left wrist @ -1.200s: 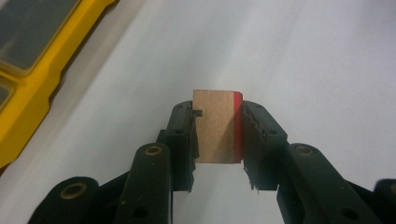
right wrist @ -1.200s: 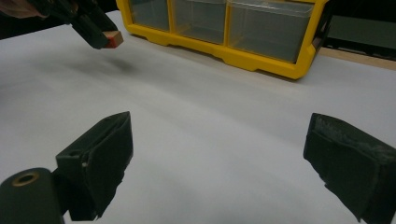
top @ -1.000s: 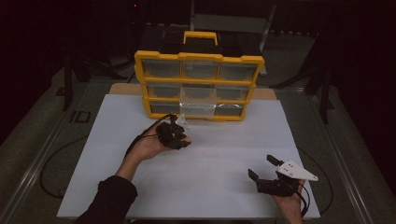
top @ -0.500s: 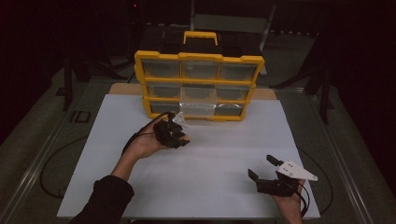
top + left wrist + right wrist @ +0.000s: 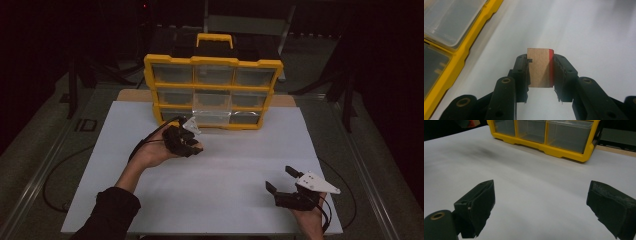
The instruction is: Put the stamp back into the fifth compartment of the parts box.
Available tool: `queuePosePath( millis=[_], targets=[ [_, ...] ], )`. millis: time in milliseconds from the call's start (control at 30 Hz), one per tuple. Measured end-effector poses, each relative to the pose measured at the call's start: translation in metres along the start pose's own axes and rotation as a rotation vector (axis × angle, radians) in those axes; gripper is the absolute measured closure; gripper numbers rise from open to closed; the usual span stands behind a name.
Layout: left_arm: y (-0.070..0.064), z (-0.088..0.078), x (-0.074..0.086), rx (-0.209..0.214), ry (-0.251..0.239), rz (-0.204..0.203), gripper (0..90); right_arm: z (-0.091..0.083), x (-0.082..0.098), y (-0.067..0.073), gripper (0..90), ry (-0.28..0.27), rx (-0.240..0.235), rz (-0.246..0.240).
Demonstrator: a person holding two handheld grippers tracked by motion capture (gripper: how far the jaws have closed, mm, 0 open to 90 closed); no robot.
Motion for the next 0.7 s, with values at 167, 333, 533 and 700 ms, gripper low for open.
queuePosePath(
  millis=[167,333,533,700],
  targets=[
    [0.000,-0.005,-0.001,0.002,0.000,0.005,67.0,0.000,0.000,0.001,8.3,-0.001,-0.003,0.001],
    [0.000,-0.008,-0.002,0.006,-0.002,0.008,67.0,0.000,0.000,0.001,8.3,0.000,-0.003,0.001],
    [0.002,-0.013,-0.005,0.007,-0.012,0.013,67.0,0.001,0.000,0.002,8.3,0.005,-0.008,-0.003],
    [0.003,-0.015,-0.007,0.005,-0.017,0.013,67.0,0.001,0.000,0.002,8.3,0.001,-0.007,0.002]
  ],
)
Point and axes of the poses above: each handheld gripper's, and its own axes: z roughly forward along the jaws, x roughly out of its underside, y roughly to its left, the point moved 7 cm from there along z, roughly forward along the jaws, and after that the axes turned 5 degrees about -x, right-handed, at the moved point
